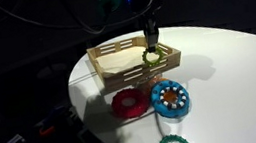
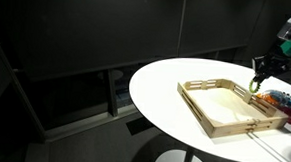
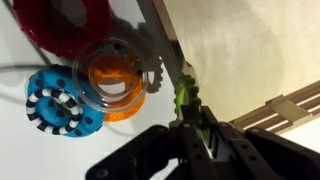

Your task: Pick up the lime green ring and put it in the tray

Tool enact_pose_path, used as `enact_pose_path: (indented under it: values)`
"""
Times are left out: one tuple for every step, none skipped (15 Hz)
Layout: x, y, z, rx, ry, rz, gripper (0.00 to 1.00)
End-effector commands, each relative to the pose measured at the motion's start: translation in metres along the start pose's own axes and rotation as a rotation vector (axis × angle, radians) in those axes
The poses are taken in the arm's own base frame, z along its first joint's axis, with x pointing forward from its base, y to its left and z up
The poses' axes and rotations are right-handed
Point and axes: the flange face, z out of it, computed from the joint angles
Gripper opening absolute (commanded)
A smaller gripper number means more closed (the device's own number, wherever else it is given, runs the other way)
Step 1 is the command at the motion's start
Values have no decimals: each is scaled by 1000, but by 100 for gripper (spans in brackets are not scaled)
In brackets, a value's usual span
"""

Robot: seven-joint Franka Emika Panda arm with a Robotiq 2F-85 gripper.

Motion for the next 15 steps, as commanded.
enact_pose_path:
  values:
    - [2,-21,-16,43,0,-5,6]
    - [1,-28,-19,54,2,-8,6]
    - [0,-34,-20,64,3,-11,6]
    - [-1,-41,-21,76,1,-12,6]
    - [-4,-47,-20,88,-4,-12,6]
    - [-7,-53,-19,100,-12,-12,6]
    - [-11,-58,-18,108,-20,-10,6]
    - [-14,-62,-15,113,-32,-10,6]
    - [-18,-65,-12,114,-44,-12,7]
    - [-21,-66,-10,113,-54,-15,40]
    - [-22,-67,-7,110,-62,-13,40]
    - [-22,-66,-5,100,-70,-15,47]
    - [-21,-62,-4,84,-71,-14,54]
    - [-19,-59,-4,68,-77,-12,62]
    - [-15,-54,-4,44,-76,-5,71]
